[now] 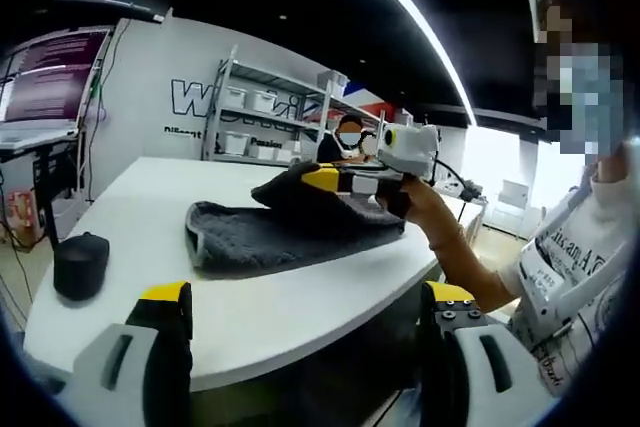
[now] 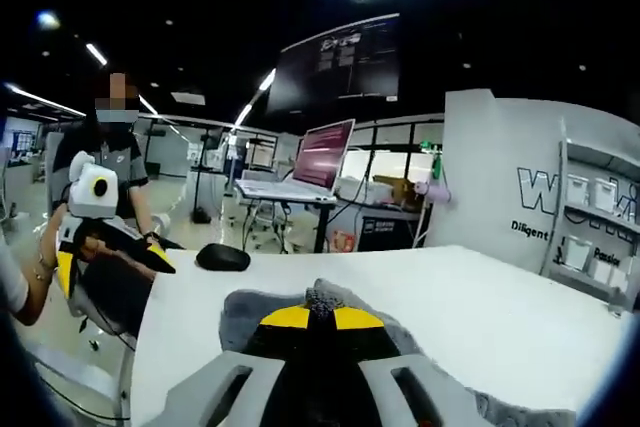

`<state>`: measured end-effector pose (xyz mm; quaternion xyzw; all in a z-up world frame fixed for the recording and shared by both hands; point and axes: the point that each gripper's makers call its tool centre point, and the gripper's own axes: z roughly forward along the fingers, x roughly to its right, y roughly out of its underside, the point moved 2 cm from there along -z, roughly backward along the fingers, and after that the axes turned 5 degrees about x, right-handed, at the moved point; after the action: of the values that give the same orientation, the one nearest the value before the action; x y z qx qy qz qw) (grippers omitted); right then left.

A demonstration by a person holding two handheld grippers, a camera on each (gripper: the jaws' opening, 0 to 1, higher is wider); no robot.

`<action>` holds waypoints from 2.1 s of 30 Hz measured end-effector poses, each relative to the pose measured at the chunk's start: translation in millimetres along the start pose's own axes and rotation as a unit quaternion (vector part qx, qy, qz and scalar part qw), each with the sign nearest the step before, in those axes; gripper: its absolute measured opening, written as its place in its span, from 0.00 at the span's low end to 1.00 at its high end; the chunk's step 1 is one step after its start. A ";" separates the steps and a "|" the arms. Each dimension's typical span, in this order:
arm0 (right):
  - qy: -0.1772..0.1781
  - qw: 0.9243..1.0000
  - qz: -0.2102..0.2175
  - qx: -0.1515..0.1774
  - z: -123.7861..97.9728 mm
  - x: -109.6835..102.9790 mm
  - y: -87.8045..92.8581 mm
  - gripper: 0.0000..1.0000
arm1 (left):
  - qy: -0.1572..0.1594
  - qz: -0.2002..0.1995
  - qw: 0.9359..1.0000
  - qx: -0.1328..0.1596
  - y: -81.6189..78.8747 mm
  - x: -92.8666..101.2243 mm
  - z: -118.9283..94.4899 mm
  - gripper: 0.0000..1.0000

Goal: Fold the towel on the table until its edges align and the towel forms a compact rectangular stack.

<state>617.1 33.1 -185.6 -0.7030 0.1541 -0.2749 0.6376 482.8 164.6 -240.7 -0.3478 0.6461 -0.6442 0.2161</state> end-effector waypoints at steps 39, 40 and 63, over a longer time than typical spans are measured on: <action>-0.154 0.984 -0.005 -0.092 74.8 -104.6 44.3 0.31 | -0.028 -0.017 0.999 0.004 3.7 -12.2 -21.4 0.99; -0.152 0.984 0.001 -0.090 72.5 -103.0 42.5 0.34 | -0.028 -0.017 0.999 0.004 3.9 -12.0 -21.1 0.99; -0.045 0.988 0.094 -0.111 -27.0 -16.7 43.7 0.93 | -0.013 -0.010 1.000 0.002 2.5 4.7 -7.6 0.99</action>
<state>593.8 14.5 -230.6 -0.7637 0.2204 -0.1632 0.5845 473.7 166.2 -241.8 -0.3618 0.6385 -0.6431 0.2188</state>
